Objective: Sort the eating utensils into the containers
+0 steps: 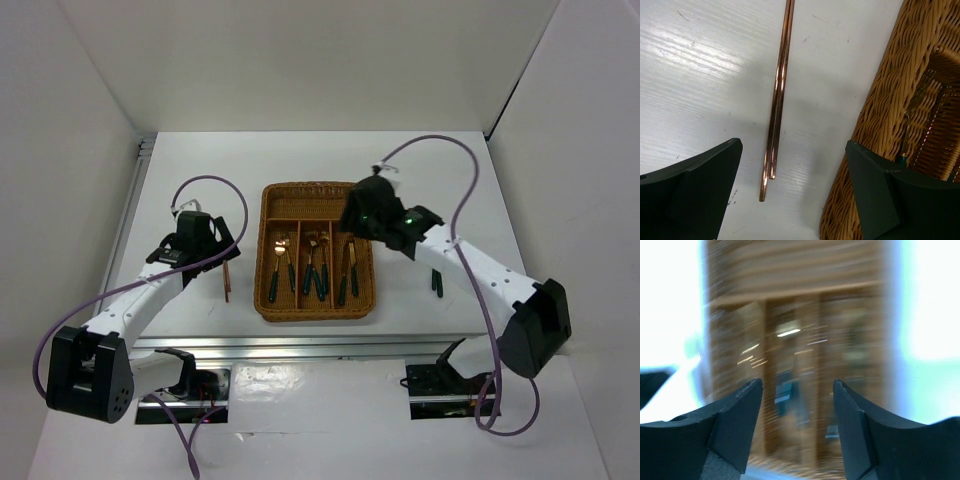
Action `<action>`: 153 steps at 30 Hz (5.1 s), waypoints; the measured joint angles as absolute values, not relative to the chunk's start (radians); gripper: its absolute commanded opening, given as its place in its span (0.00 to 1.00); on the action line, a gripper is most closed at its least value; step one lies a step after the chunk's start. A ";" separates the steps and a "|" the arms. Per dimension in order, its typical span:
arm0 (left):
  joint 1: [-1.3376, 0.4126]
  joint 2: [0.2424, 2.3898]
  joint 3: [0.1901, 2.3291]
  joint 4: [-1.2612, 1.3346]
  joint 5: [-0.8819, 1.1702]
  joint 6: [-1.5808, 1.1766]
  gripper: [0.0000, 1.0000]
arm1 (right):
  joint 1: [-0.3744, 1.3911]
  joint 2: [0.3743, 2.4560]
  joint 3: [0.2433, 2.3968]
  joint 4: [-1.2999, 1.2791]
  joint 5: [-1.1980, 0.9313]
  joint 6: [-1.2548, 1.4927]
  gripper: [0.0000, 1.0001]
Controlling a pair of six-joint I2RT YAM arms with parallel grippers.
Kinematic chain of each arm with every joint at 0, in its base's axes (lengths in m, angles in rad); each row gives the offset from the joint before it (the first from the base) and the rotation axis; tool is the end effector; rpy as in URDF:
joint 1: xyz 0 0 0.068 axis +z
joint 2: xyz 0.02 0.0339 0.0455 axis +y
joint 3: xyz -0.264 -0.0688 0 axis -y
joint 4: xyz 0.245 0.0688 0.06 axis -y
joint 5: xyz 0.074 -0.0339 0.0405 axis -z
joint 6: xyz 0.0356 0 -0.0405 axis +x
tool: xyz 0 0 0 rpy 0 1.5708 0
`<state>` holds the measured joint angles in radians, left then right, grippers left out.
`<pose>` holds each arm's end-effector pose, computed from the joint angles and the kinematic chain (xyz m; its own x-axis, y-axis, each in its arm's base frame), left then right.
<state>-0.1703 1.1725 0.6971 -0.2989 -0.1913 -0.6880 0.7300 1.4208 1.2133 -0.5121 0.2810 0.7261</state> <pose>0.2385 -0.0341 0.2219 -0.5529 -0.5375 -0.6367 -0.4125 0.8405 -0.3513 0.2406 0.2021 0.3115 -0.6895 0.2390 -0.6837 -0.0368 0.9312 0.3627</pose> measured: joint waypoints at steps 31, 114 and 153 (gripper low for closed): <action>-0.170 1.173 0.685 -0.261 -0.167 -0.686 1.00 | 0.051 1.426 0.868 -0.699 0.195 0.582 0.60; -0.160 1.197 0.665 -0.259 -0.169 -0.684 1.00 | 0.030 1.609 0.895 -0.616 0.142 0.560 0.01; -0.160 1.197 0.665 -0.260 -0.168 -0.685 1.00 | 0.381 1.266 1.009 -0.578 -0.482 0.356 0.03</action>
<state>-0.1600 1.1969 0.6647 -0.2600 -0.1680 -0.6846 0.3809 1.2659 1.0092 -0.5777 -0.4824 0.3565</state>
